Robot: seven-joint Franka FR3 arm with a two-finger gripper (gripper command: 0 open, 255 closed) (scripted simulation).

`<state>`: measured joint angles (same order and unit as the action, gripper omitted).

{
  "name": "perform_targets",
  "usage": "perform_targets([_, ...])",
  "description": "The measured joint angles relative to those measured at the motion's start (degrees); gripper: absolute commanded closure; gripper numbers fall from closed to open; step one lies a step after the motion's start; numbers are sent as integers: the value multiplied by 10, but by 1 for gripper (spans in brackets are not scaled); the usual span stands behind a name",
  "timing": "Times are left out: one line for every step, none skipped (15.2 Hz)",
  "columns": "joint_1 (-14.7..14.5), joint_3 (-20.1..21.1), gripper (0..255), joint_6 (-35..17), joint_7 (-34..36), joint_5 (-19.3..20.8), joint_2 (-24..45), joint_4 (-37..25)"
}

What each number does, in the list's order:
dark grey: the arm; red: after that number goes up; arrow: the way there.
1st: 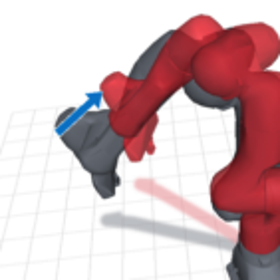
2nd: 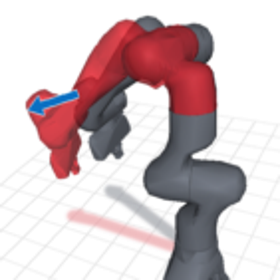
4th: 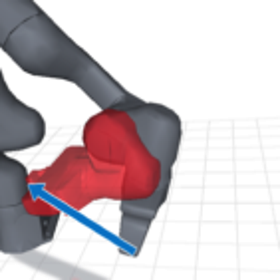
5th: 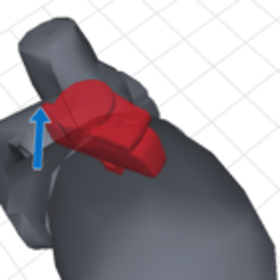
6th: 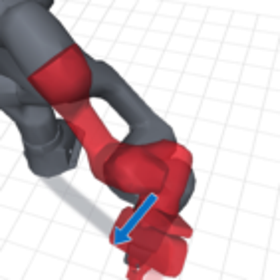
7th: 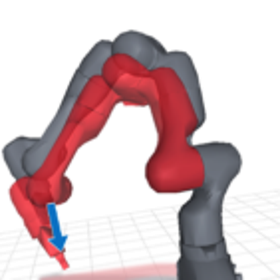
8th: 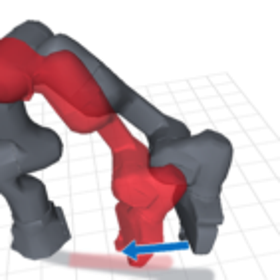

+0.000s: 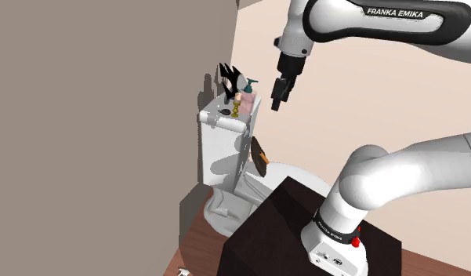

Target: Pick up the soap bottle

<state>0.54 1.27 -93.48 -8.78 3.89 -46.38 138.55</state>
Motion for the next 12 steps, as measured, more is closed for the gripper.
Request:
perform_targets([0, 0, 0, 0, 0, 0, 0, 0])
perform_targets([1, -5, 0, -2, -6, 3, 8, -5])
perform_targets([3, -13, 0, -8, -15, 7, 21, -12])
perform_targets([6, -22, 0, -15, -26, 11, 37, -22])
perform_targets([9, -33, 0, -23, -39, 17, 56, -33])
perform_targets([11, -43, 0, -31, -50, 21, 75, -44])
perform_targets([13, -52, 0, -35, -62, 24, 91, -56])
perform_targets([15, -63, 0, -36, -76, 28, 109, -74])
perform_targets([16, -72, 0, -45, -88, 30, 133, -88])
perform_targets([17, -81, 0, -52, -99, 31, 153, -101])
perform_targets([18, -90, 0, -52, -112, 32, 170, -118])
perform_targets([19, -98, 0, -55, -124, 32, 184, -129])
